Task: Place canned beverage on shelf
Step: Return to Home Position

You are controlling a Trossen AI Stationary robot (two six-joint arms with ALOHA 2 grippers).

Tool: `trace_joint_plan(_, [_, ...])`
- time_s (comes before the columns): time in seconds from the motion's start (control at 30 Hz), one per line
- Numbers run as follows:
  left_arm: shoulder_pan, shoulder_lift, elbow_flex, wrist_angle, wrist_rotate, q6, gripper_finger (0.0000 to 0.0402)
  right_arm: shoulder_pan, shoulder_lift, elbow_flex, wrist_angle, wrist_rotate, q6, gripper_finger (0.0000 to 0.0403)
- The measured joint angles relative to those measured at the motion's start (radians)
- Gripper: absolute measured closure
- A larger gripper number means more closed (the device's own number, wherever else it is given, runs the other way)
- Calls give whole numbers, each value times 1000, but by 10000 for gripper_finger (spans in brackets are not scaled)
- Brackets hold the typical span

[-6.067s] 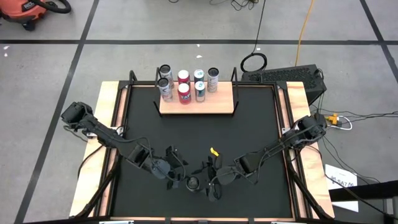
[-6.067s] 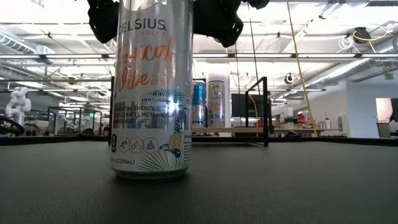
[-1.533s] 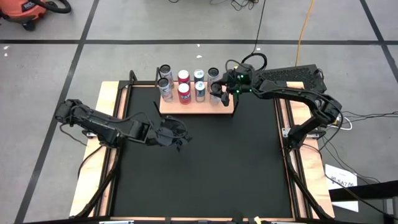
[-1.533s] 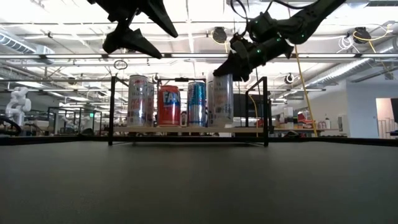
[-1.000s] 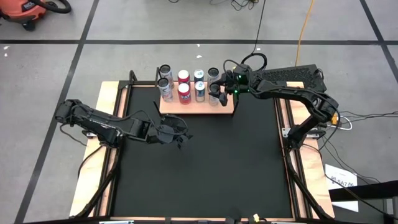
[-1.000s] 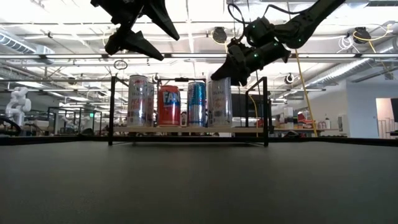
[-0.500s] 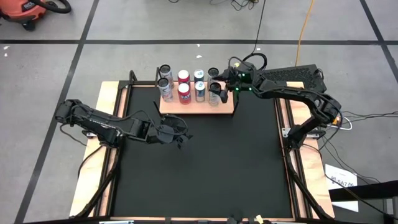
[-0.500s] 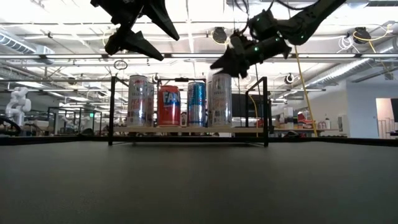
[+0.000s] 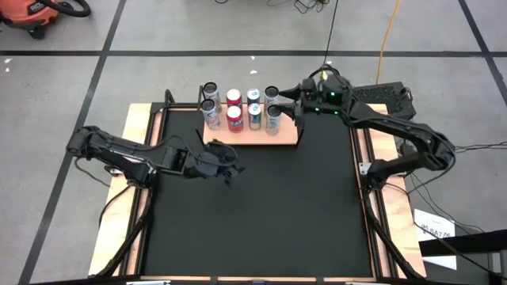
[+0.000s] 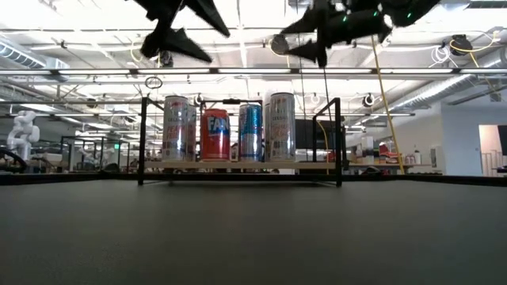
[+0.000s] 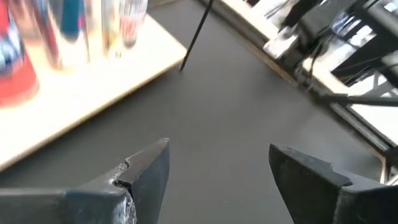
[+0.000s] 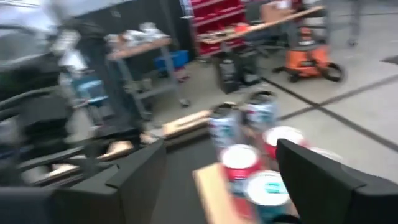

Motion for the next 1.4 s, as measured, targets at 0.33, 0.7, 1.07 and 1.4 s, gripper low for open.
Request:
trace_joint_plan(0.33, [52,-37,79,281,83,340,131,301,-129,0,-78,22,4,227])
trace_joint_plan(0.7, [48,-47,79,532,75,501,230,628,-150,0,-71,312,30,374])
trace_joint_plan(1.07, [-29,-215,13,270,-57,550,359,737,-288,0,-347,464,-11,398])
trace_joint_plan(1.4, [-107,-511,-411,550,-167,523,399,737,-471,-5,-477,575,-29,402])
